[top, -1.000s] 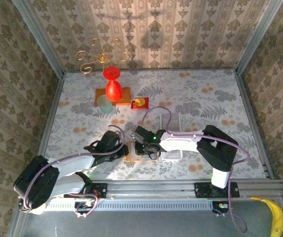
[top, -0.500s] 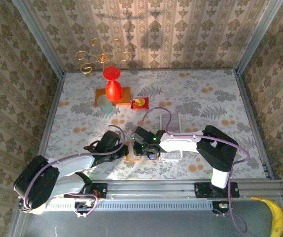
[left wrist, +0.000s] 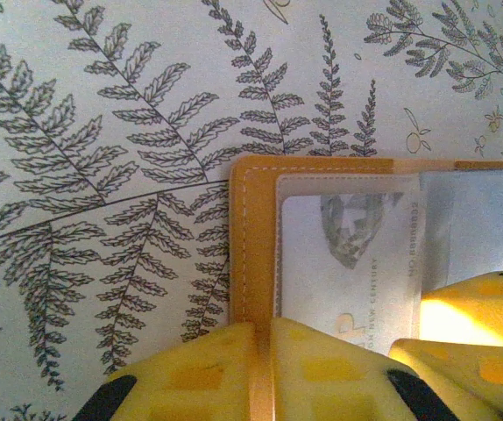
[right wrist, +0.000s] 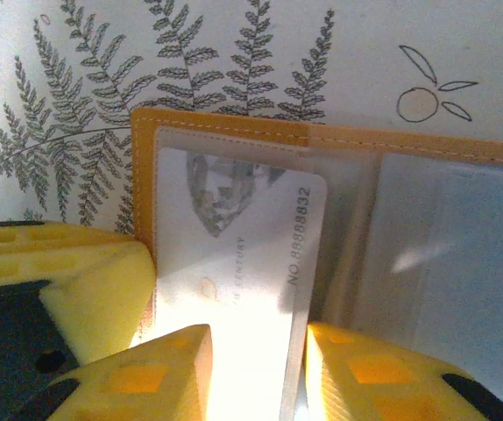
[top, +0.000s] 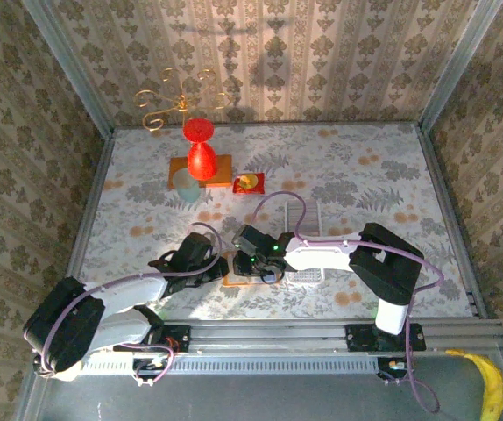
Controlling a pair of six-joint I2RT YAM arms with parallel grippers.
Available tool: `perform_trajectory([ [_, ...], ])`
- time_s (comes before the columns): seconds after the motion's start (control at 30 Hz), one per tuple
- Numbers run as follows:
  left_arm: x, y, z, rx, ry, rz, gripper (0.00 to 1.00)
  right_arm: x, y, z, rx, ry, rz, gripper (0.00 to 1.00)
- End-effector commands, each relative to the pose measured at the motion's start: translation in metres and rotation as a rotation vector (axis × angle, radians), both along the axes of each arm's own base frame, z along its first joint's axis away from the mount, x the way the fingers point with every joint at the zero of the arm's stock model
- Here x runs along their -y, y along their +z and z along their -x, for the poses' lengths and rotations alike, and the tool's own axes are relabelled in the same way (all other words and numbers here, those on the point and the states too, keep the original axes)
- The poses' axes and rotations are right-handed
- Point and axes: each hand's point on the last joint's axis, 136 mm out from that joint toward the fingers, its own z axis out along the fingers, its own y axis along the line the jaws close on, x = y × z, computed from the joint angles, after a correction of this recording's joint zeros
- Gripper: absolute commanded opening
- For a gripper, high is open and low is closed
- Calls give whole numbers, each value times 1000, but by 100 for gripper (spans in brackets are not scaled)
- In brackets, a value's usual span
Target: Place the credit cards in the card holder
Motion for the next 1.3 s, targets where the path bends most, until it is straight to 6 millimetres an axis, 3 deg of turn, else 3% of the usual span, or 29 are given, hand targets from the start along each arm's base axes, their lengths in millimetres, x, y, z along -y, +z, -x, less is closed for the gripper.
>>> perform_trajectory([
  [0.0,-22,-27,22,-85,-4,-100,14,18,9,4,26,-2,59,35],
  [0.13,-21,-26,21,-83,-7,-100,14,36,10,9,29,-16,102,42],
  [0.37,-20,-24,21,-80,-12,-100,14,62,2,19,20,-44,178,43],
  [0.63,-19,-23,20,-78,-15,-100,14,72,-10,28,-4,-46,226,44],
  [0.93,-19,-25,22,-83,-15,-100,13,76,4,27,28,-51,220,46],
  [1.27,-19,-24,23,-79,-16,-96,13,71,-12,32,-3,-46,220,46],
])
